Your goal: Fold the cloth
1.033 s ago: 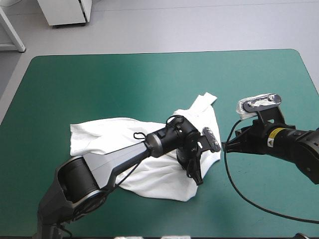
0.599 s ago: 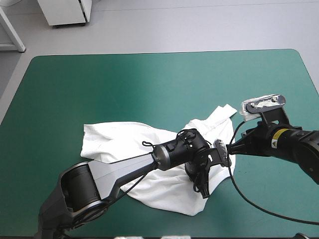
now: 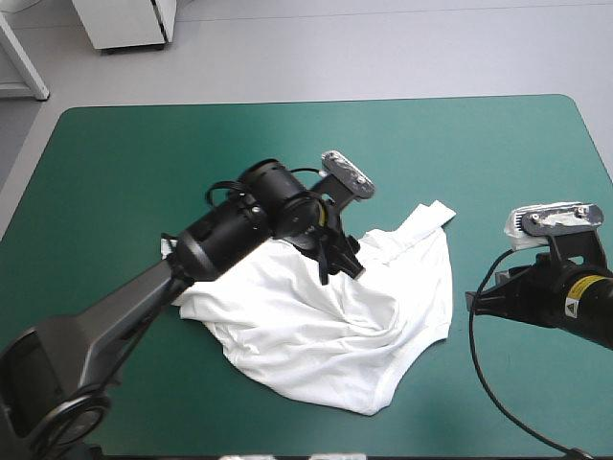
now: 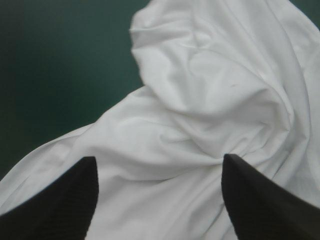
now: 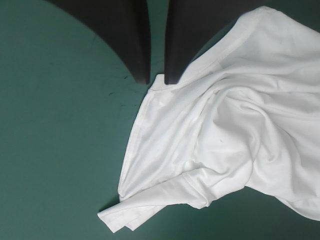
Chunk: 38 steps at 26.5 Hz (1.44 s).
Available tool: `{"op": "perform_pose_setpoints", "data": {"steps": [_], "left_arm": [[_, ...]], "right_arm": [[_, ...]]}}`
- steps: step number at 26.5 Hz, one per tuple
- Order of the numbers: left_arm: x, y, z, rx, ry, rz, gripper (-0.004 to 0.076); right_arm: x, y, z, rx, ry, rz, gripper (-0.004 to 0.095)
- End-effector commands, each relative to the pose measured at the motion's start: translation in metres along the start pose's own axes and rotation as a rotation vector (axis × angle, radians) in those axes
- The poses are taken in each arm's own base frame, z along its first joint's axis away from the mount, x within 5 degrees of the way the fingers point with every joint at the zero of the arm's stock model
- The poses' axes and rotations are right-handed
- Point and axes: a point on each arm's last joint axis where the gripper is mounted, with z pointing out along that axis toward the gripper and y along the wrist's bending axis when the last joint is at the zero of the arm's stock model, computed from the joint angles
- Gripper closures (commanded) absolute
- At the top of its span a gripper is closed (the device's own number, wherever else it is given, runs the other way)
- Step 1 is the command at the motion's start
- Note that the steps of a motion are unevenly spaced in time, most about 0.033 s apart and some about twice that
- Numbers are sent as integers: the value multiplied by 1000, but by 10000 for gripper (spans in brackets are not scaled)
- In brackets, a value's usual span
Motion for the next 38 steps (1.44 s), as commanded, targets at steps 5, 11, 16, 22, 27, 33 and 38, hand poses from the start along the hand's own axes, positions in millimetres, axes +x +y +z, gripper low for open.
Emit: {"op": "perform_pose_setpoints", "data": {"steps": [5, 11, 16, 22, 27, 33, 38], "left_arm": [[91, 32, -65, -85, 19, -313, 260], [148, 44, -48, -209, 121, -489, 259], [166, 81, -46, -264, 166, -589, 259], [196, 142, -49, -343, 240, -697, 259], [205, 171, -26, -226, 286, -758, 260], [196, 192, 13, -225, 278, -748, 260], [188, 210, 36, -236, 306, -736, 260]], "right_arm": [[-5, -2, -9, 6, -48, 47, 804], [-3, 1, -9, -32, -34, 59, 803], [-3, 2, -9, -35, -32, 60, 802], [-5, 2, -9, -41, -48, 60, 804], [-7, 3, -6, -42, -51, 59, 805], [-12, 7, 8, -30, -8, 50, 805], [-16, 10, 19, -21, 24, 45, 805]]}}
